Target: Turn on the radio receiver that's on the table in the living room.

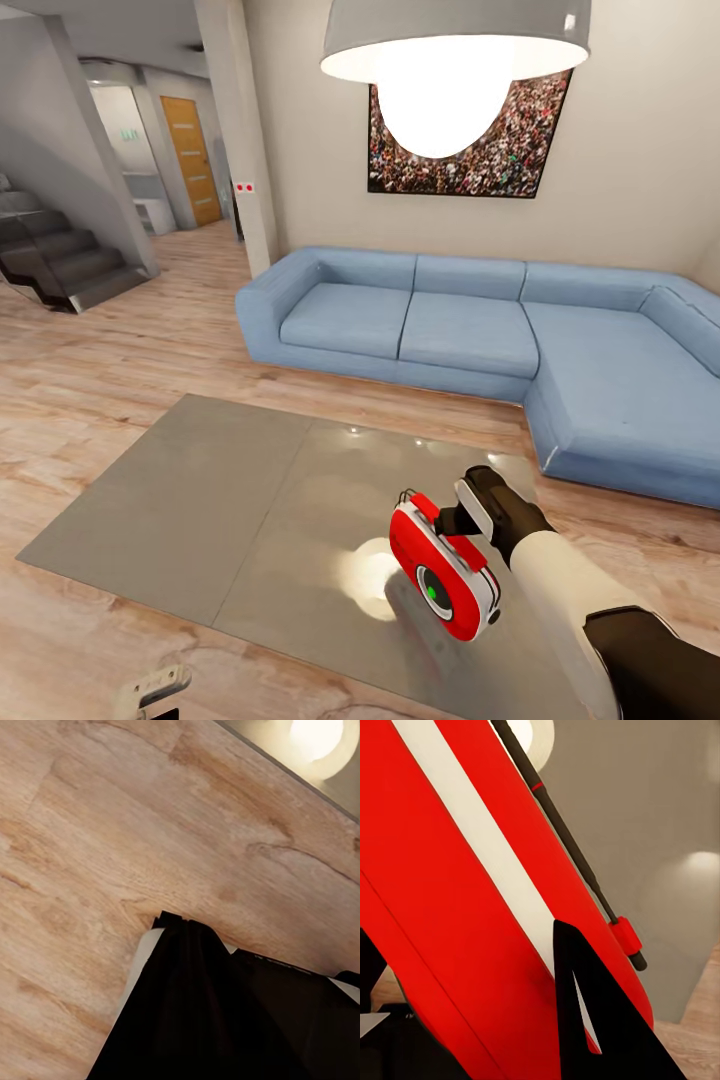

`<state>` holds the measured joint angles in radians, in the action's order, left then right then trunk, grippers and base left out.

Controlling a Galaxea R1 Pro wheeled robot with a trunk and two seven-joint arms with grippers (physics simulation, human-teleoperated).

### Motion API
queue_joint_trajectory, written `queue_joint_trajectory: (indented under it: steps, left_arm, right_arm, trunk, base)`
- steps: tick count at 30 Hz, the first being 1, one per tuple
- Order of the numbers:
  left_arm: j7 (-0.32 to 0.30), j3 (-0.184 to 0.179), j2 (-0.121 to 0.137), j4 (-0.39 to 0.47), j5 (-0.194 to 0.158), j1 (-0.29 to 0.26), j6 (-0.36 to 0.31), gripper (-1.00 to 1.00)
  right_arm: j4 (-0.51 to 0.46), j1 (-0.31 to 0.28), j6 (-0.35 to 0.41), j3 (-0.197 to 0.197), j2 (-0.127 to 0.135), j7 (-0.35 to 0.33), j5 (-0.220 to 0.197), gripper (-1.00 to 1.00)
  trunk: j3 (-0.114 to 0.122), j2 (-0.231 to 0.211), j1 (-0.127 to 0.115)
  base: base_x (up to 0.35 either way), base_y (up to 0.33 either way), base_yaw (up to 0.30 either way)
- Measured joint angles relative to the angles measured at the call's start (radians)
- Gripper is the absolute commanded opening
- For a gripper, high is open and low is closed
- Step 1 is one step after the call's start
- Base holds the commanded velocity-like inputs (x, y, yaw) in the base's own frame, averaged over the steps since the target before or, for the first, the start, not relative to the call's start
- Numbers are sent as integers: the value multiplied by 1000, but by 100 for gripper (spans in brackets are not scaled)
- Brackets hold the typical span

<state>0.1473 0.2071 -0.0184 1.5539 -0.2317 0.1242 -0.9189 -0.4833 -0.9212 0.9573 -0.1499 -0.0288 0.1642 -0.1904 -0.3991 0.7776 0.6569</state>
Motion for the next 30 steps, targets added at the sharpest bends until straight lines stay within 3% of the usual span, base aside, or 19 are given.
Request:
queue_joint_trajectory:
  steps: [26,30]
  left_arm:
    - [0,-4,-3,0,0,0,-24,-100]
    - [0,-5,-3,0,0,0,-25,-100]
  right_arm:
    - [0,1,1,-1,0,0,0,-100]
    - [0,1,2,-1,0,0,0,-100]
  trunk:
    - [-81,182,100]
    - [-82,182,100]
  base:
    - [0,0,0]
    - [0,0,0]
